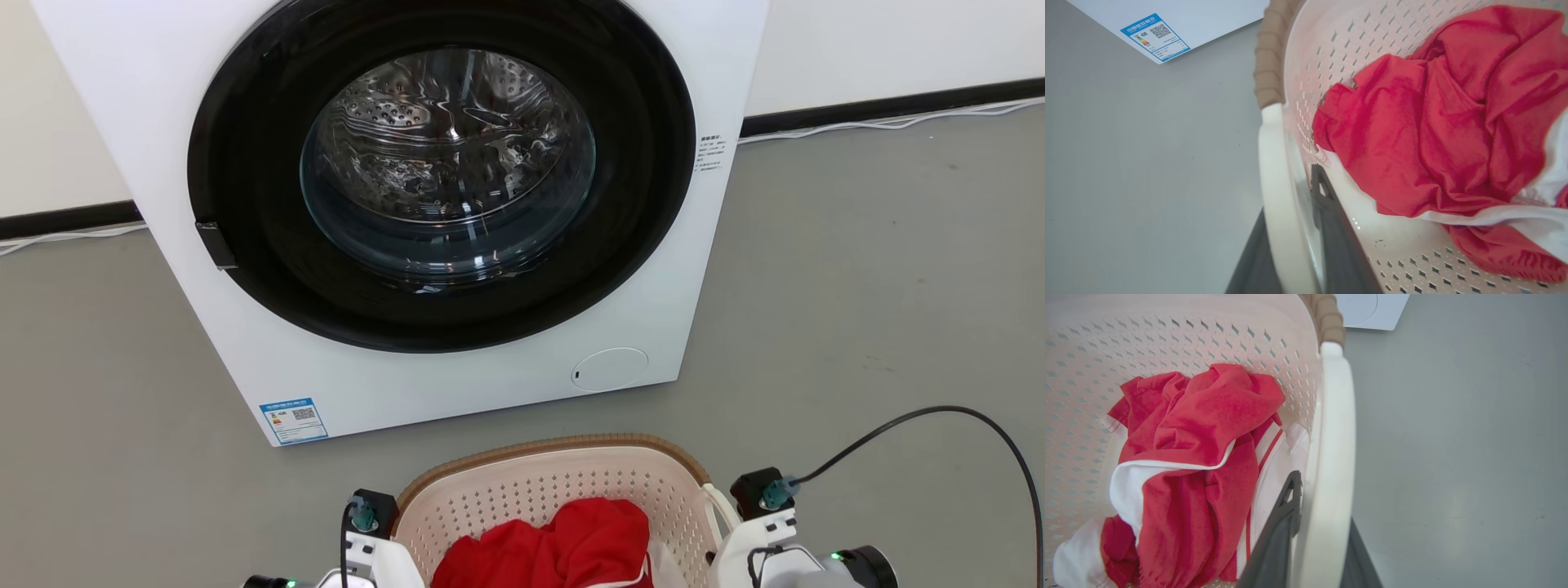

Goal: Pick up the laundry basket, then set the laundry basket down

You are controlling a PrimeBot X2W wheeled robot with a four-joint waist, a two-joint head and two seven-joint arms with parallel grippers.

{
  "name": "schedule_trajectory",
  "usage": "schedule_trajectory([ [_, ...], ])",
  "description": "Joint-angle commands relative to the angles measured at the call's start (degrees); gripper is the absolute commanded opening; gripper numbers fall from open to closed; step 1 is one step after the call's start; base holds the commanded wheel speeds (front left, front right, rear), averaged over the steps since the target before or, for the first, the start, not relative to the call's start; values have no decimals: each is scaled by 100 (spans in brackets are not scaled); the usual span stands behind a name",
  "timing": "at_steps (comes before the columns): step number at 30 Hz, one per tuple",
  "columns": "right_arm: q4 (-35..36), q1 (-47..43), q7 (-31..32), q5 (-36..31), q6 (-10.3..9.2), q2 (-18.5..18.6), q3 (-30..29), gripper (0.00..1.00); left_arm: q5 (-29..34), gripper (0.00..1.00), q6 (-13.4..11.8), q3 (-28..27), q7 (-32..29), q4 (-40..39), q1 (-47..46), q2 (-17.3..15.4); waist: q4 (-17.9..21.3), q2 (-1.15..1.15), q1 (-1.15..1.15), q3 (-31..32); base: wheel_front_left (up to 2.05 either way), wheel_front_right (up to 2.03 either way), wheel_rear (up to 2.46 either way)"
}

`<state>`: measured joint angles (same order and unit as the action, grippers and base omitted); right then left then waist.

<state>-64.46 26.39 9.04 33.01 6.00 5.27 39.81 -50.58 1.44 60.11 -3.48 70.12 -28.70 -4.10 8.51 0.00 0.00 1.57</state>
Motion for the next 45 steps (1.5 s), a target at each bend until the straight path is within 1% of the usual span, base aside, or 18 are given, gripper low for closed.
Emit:
schedule_trajectory([
  [1, 198, 317, -123, -25, 148, -239, 175, 0, 31, 0, 104, 30, 109, -177, -336, 123, 2, 0, 0, -1, 0, 0, 0],
  [16, 182, 371, -184, 35, 148, -239, 196, 0, -137, 0, 87, 201, 125, -144, -428, 123, -31, 0, 0, -47, 0, 0, 0],
  [23, 229, 566, -366, 46, 148, -239, 138, 0, -164, 0, -1, 212, 220, -66, -766, 123, -109, 0, 0, -355, 0, 0, 0],
  [28, 257, 878, -646, 34, 148, -239, 23, 0, -150, 0, -47, 170, 400, 13, -1200, 111, -218, 0, 0, -907, 0, 0, 0],
  [29, 257, 878, -646, 34, 148, -239, 23, 0, -150, 0, -47, 170, 400, 13, -1200, 111, -218, 0, 0, -907, 0, 0, 0],
  [37, 209, 1550, -1230, -34, 148, -239, -157, 0, -40, 0, -88, 143, 739, 127, -2003, -55, -389, 0, 0, -2016, 0, 0, 0],
  [45, -92, 2236, -1823, -140, 148, -239, -393, 0, 51, 0, -155, 114, 1210, 196, -2677, -154, -458, 0, 0, -3087, 0, 0, 0],
])
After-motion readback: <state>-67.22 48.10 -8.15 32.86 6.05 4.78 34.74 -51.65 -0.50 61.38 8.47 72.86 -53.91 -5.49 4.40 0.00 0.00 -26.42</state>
